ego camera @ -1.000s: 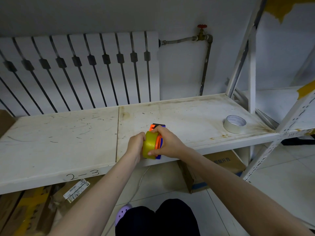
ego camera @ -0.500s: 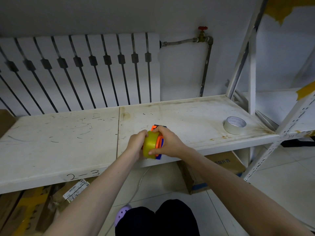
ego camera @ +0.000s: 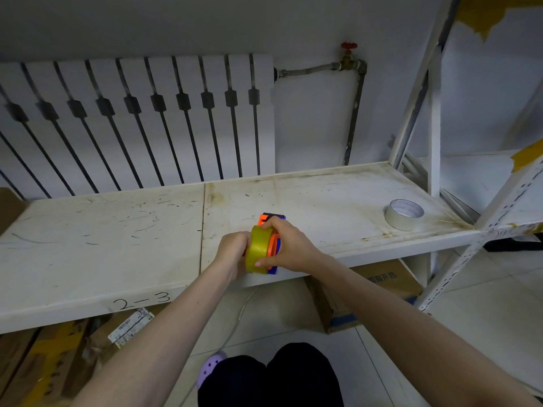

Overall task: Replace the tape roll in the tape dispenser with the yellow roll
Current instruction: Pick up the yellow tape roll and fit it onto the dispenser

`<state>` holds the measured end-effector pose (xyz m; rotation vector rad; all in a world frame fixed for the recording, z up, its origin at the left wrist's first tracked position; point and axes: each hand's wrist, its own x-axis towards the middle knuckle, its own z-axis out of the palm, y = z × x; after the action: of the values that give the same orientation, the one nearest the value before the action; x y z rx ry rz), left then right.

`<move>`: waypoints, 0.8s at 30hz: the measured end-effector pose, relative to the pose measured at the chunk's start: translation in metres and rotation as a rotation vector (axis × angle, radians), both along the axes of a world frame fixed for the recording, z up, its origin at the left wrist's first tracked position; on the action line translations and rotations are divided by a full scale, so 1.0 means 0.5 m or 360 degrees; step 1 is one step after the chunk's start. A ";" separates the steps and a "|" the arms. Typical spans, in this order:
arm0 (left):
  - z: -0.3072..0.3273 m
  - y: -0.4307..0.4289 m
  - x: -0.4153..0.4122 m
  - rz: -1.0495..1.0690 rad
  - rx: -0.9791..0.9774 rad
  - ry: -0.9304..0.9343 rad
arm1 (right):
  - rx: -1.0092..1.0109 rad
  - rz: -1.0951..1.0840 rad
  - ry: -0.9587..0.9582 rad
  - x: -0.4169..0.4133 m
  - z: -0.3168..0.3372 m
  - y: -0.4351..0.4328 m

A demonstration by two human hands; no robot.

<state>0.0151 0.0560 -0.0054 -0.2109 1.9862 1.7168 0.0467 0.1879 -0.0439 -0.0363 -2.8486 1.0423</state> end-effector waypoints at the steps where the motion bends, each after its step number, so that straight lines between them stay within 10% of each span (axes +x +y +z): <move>1: -0.002 -0.001 0.001 0.0008 -0.0015 -0.0001 | -0.0011 -0.0005 -0.0009 0.000 0.002 0.000; 24: -0.026 0.001 -0.013 0.0015 -0.0056 -0.0031 | -0.0010 0.0001 0.0032 0.011 -0.001 -0.008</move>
<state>0.0087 0.0567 -0.0182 -0.2484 2.0058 1.6800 0.0523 0.1837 -0.0444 -0.0259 -2.8278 1.0459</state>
